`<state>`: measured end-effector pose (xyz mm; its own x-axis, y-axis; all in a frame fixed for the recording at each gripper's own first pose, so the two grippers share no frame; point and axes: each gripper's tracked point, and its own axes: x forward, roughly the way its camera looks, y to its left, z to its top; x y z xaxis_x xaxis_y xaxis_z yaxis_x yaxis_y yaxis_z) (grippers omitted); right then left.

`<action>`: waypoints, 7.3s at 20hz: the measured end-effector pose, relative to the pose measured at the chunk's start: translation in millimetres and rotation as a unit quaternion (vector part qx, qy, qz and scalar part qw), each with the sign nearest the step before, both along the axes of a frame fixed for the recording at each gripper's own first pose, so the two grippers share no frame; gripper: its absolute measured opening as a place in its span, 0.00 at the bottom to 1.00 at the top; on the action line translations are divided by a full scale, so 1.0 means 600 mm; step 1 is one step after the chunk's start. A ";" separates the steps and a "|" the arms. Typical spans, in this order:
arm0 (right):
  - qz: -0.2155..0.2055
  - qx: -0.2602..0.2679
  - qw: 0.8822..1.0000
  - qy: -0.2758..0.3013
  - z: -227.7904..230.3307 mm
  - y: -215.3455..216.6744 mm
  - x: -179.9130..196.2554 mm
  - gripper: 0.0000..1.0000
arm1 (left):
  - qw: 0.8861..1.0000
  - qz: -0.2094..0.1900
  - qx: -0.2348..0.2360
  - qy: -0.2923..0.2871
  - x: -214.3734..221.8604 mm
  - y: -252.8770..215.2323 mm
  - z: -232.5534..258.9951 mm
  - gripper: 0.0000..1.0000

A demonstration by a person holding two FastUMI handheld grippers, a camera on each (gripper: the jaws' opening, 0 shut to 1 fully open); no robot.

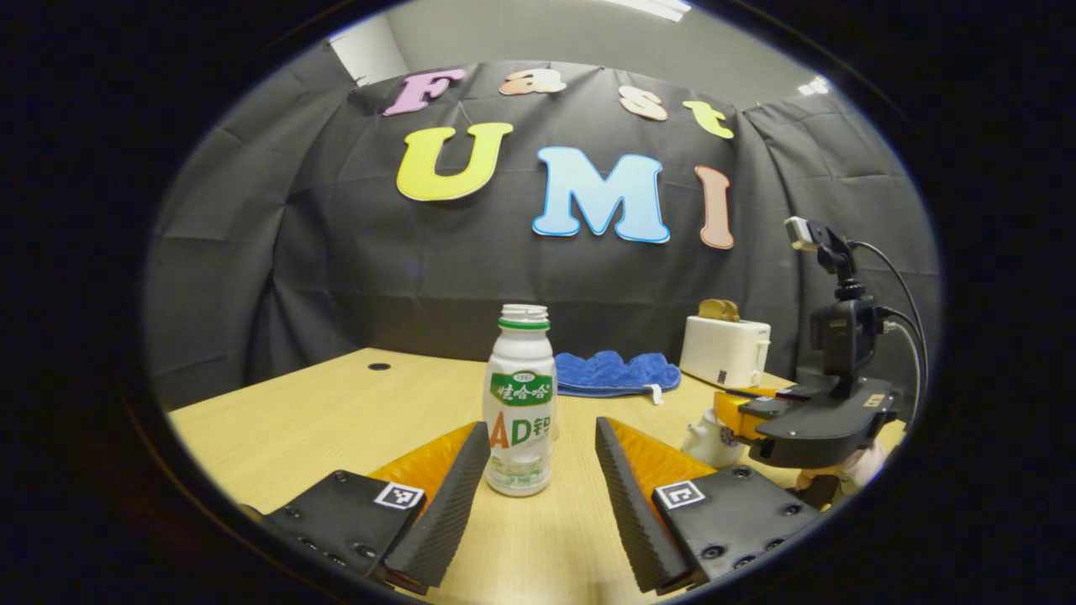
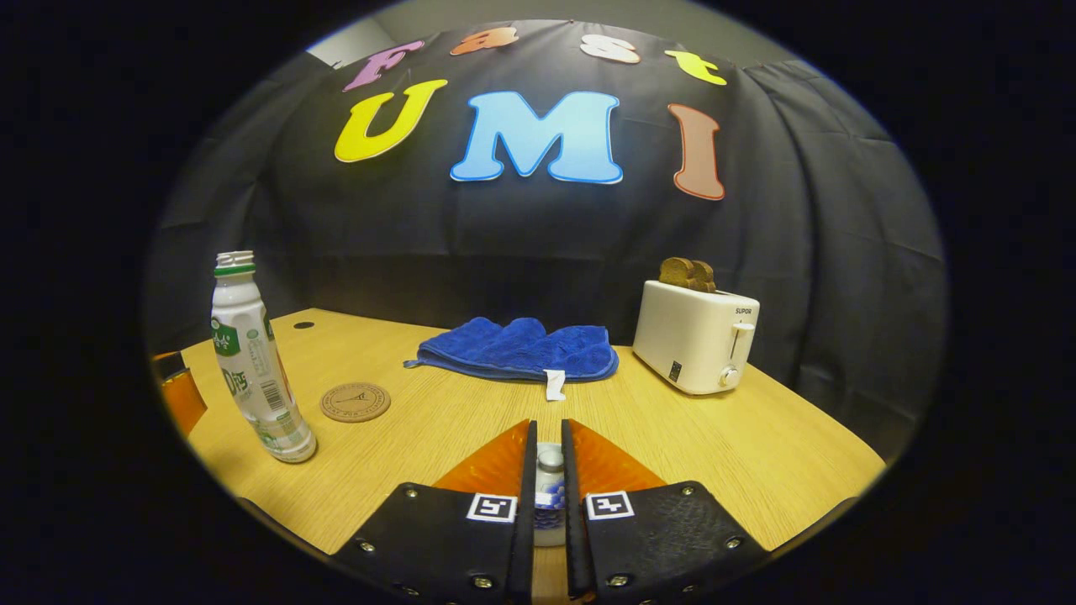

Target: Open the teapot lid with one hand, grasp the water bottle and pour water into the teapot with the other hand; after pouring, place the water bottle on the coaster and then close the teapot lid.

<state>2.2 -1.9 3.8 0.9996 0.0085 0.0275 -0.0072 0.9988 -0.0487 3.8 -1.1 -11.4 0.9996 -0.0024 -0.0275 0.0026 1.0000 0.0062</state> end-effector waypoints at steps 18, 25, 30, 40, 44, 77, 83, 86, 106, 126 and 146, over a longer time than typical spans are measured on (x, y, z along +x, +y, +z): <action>-0.006 0.015 1.000 -0.009 0.004 -0.005 0.001 0.01 | 1.000 0.000 -0.003 0.007 0.003 0.002 -0.010 0.87; -0.010 0.045 0.996 -0.078 0.062 -0.021 -0.024 0.01 | 1.000 -0.003 -0.008 0.015 0.018 0.009 -0.020 0.92; -0.059 0.062 0.984 -0.156 0.114 -0.075 -0.062 0.01 | 1.000 -0.008 -0.009 0.026 0.043 0.012 -0.034 0.97; -0.097 0.076 0.979 -0.163 0.113 -0.121 -0.082 0.01 | 0.999 0.008 0.031 0.043 0.138 0.035 -0.048 0.99; -0.107 0.091 0.977 -0.161 0.108 -0.139 -0.083 0.01 | 0.998 0.006 0.033 0.048 0.166 0.041 -0.054 0.99; -0.194 0.145 0.954 -0.178 0.126 -0.254 -0.145 0.00 | 0.764 -0.056 0.642 -0.033 0.249 -0.149 0.031 0.83; -0.200 0.156 0.950 -0.179 0.123 -0.264 -0.147 0.00 | 0.706 -0.056 0.704 -0.056 0.248 -0.176 0.034 0.83; -0.198 0.155 0.952 -0.177 0.124 -0.262 -0.146 0.00 | 0.684 -0.055 0.725 -0.064 0.251 -0.184 0.042 0.78; -0.191 0.155 0.953 -0.176 0.125 -0.256 -0.143 0.00 | 0.598 -0.041 0.794 -0.105 0.268 -0.206 0.083 0.75; -0.191 0.153 0.953 -0.177 0.124 -0.257 -0.144 0.00 | 0.509 -0.037 0.849 -0.134 0.271 -0.221 0.122 0.75; -0.192 0.158 0.952 -0.177 0.124 -0.261 -0.145 0.00 | 0.421 -0.035 0.886 -0.190 0.253 -0.274 0.134 0.83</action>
<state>-85.0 -158.7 78.3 0.8549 -0.4211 0.3031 0.3231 0.8891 0.3241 155.5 -165.8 69.0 0.9318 -0.3448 0.1134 -0.3063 -0.5793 0.7554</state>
